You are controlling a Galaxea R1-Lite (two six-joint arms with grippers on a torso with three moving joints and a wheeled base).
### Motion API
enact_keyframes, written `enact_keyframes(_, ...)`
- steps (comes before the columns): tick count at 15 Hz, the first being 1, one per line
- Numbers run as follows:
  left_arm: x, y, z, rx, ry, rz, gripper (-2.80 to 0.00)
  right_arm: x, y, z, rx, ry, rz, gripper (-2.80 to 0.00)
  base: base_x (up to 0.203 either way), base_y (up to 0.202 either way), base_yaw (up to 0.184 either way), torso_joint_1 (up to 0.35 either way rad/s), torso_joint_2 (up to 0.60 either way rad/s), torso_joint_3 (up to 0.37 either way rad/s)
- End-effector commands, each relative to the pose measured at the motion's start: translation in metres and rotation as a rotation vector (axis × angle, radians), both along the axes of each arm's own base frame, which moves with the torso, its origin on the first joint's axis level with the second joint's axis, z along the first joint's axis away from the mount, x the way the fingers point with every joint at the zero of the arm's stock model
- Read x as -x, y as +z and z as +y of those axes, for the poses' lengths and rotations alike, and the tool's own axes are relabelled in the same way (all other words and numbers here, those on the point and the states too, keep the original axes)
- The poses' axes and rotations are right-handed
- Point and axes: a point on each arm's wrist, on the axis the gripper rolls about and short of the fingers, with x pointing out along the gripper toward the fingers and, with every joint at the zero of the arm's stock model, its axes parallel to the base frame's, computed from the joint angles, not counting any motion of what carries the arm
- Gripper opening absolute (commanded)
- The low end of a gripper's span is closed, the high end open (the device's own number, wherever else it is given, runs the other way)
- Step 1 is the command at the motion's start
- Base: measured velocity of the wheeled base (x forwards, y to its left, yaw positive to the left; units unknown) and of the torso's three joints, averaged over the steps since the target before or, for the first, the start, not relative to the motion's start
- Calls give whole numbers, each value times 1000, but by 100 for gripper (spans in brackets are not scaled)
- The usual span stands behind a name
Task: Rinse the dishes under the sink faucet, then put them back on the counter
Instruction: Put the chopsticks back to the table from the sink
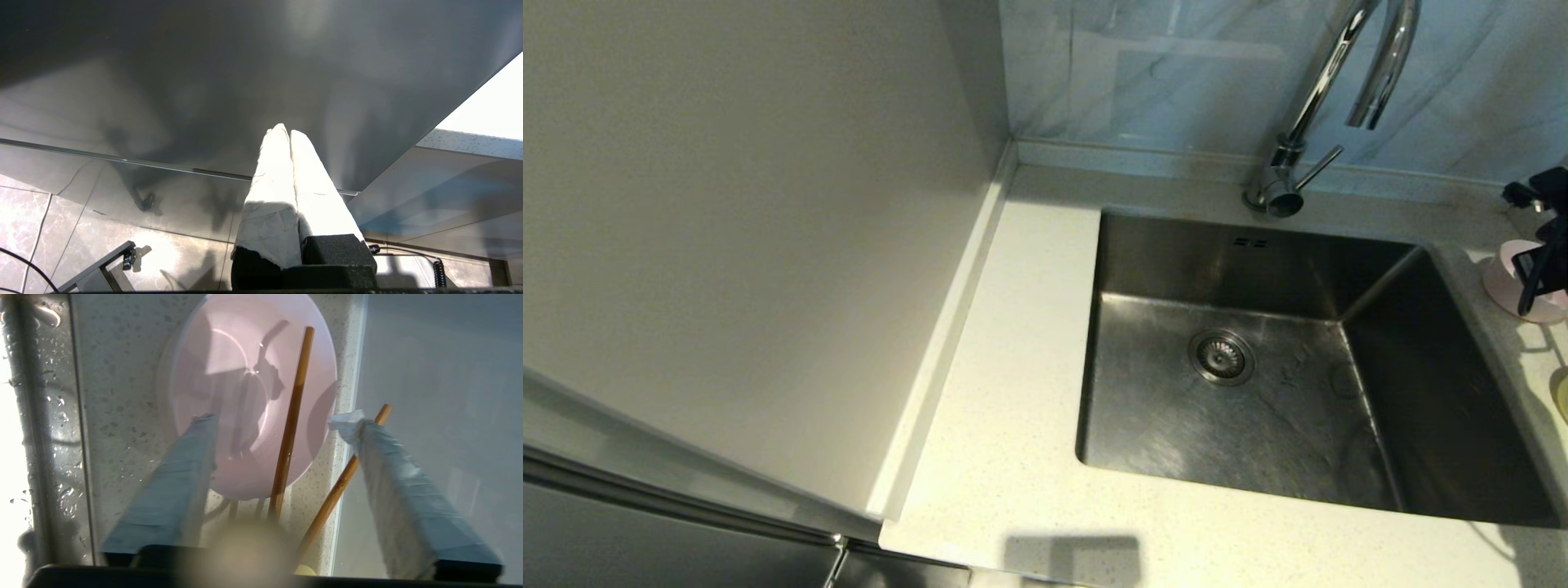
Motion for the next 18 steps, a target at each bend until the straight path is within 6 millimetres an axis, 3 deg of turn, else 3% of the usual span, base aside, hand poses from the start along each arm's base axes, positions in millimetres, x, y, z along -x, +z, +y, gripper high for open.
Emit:
enact_keyframes(1, 0, 0, 0, 0, 1, -3, -280, 0, 3, 1, 4, 2, -9, 0, 0, 0, 0, 0, 0, 0)
enact_keyframes(4, 0, 0, 0, 0, 1, -3, -280, 8, 18, 5, 6, 17, -52, 0, 0, 0, 0, 0, 0, 0)
enact_keyframes(8, 0, 0, 0, 0, 1, -3, -280, 37, 53, 15, -72, 183, -195, 0, 0, 0, 0, 0, 0, 0)
enact_keyframes(12, 0, 0, 0, 0, 1, -3, -280, 58, 73, 26, -107, 239, -279, 0, 0, 0, 0, 0, 0, 0)
enact_keyframes(18, 0, 0, 0, 0, 1, -3, -280, 129, 91, 70, -145, 392, -333, 0, 0, 0, 0, 0, 0, 0)
